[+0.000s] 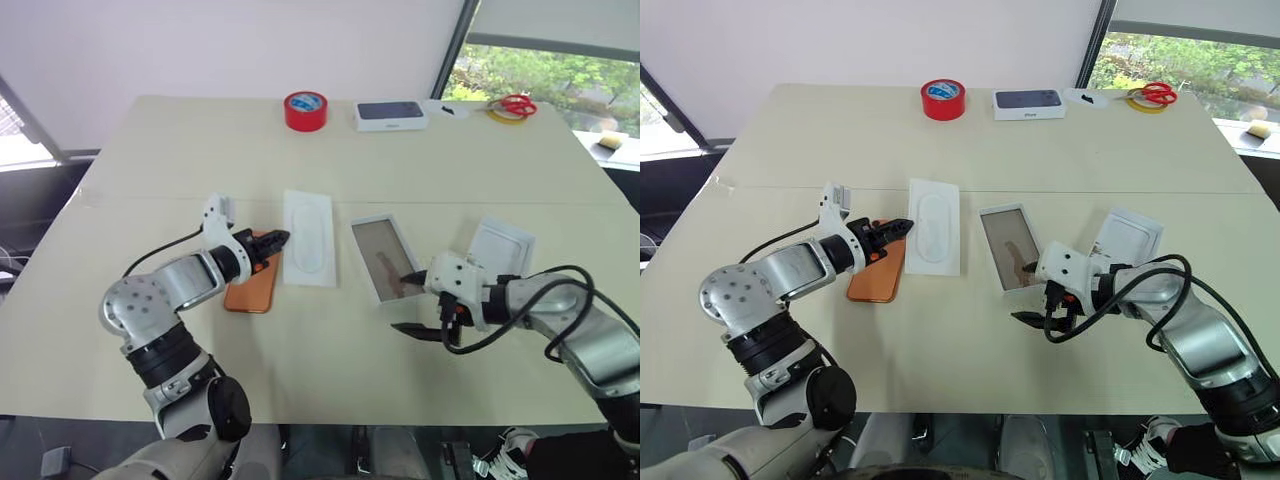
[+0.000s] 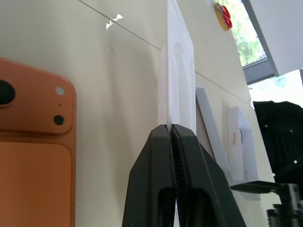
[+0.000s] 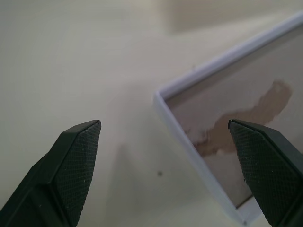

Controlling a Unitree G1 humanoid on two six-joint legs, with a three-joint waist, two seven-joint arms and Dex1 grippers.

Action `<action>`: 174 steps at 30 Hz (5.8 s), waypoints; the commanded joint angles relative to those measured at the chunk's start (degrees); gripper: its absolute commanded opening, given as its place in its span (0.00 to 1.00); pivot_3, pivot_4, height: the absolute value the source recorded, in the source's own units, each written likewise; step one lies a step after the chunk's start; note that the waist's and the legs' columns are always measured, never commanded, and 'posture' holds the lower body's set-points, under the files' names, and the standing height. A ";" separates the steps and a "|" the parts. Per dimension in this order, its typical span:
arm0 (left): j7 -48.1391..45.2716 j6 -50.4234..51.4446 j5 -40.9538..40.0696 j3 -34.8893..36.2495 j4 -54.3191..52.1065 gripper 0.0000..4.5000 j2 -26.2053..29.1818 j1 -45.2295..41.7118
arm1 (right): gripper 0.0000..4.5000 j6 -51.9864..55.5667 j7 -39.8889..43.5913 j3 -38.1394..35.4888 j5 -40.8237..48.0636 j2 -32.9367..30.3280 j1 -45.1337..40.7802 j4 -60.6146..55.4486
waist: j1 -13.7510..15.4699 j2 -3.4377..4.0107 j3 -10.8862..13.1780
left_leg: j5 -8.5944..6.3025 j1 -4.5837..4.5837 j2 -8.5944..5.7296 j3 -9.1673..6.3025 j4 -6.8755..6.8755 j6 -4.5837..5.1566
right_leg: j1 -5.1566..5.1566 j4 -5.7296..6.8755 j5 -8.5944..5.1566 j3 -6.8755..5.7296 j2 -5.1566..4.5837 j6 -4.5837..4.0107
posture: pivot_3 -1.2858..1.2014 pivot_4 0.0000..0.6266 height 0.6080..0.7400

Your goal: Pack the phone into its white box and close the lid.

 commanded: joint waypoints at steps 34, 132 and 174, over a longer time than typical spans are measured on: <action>7.19 0.49 -9.49 6.42 2.50 0.00 -1.76 -4.48 | 0.51 2.87 1.16 6.40 -7.80 14.05 -12.93 -4.05 | 0.00 -0.19 0.03 | 0.10 -0.01 0.01 -0.02 0.00 -0.18 | 0.00 0.00 0.00 -0.02 0.02 0.00 | 0.52 0.24 0.93; -19.13 -9.34 0.62 -11.76 0.96 1.00 31.46 18.34 | 0.00 11.94 -16.61 23.68 -22.36 39.04 -26.73 15.33 | -1.46 -0.18 0.07 | 0.02 -0.06 0.11 0.07 -0.18 -0.05 | -0.25 0.11 0.01 0.05 0.07 -0.04 | 0.52 0.24 0.93; -9.70 0.49 -7.08 -5.66 7.93 0.71 20.14 10.49 | 0.00 11.73 -17.68 25.33 -26.73 40.35 -25.35 16.38 | -1.64 -0.16 -0.15 | 0.11 0.04 0.06 0.02 -0.19 -0.21 | -0.12 0.09 0.00 0.01 0.02 -0.03 | 0.52 0.24 0.93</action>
